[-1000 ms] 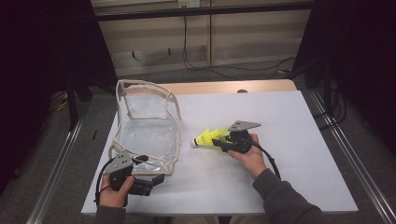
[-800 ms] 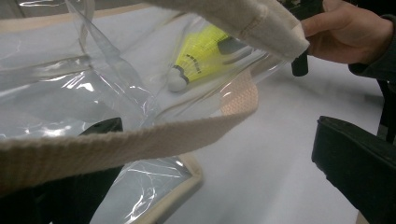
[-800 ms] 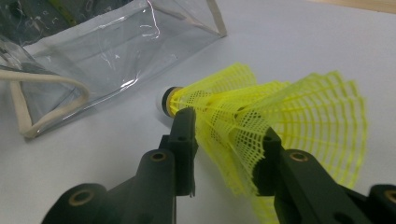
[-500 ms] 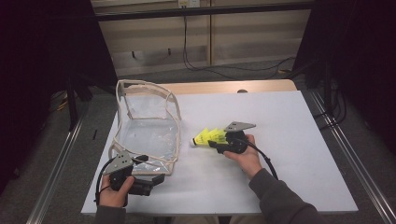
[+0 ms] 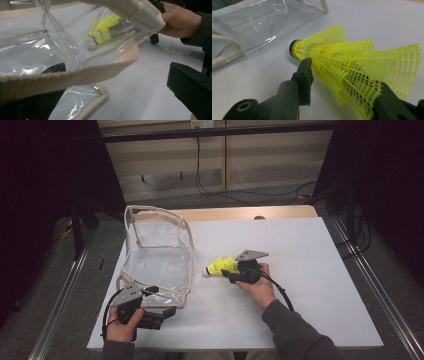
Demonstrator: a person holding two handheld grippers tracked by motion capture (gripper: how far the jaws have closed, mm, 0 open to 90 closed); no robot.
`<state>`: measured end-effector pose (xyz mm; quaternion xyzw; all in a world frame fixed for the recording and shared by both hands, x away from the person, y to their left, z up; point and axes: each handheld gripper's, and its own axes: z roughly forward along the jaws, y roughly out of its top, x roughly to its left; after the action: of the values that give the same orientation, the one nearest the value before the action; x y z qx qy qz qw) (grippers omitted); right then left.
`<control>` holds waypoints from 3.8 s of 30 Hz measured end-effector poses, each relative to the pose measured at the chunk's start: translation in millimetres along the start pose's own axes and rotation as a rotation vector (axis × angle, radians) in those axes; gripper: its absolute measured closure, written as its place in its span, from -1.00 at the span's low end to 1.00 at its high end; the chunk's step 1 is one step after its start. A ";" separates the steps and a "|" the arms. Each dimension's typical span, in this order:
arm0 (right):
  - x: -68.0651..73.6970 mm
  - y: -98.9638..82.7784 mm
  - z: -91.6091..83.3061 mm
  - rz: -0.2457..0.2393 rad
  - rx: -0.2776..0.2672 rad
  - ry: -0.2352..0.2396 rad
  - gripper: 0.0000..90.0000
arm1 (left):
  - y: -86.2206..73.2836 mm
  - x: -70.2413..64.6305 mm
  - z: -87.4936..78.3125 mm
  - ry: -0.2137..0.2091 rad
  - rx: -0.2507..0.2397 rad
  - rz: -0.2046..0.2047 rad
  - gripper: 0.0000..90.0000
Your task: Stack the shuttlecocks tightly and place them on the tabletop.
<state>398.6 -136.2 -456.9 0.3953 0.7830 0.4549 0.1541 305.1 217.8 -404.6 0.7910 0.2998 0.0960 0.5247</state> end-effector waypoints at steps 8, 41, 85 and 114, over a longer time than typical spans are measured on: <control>2.2 1.9 1.1 -0.052 0.018 -0.020 0.61 | -0.1 0.1 0.0 -0.001 -0.003 -0.001 -0.94; 4.5 6.4 -5.1 -0.117 0.042 0.064 0.81 | -0.5 -0.2 -0.8 0.007 -0.005 -0.002 -0.93; 21.6 3.2 -4.3 -0.126 0.055 0.161 0.76 | -5.1 -7.8 3.1 0.020 0.005 0.003 -0.92; 18.1 8.1 -4.7 -0.115 0.061 0.168 0.78 | -4.5 -7.0 1.6 0.021 -0.004 0.002 -0.92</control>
<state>388.1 -123.0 -445.5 0.3145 0.8281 0.4527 0.1016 298.6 213.7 -408.1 0.7892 0.3044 0.1053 0.5229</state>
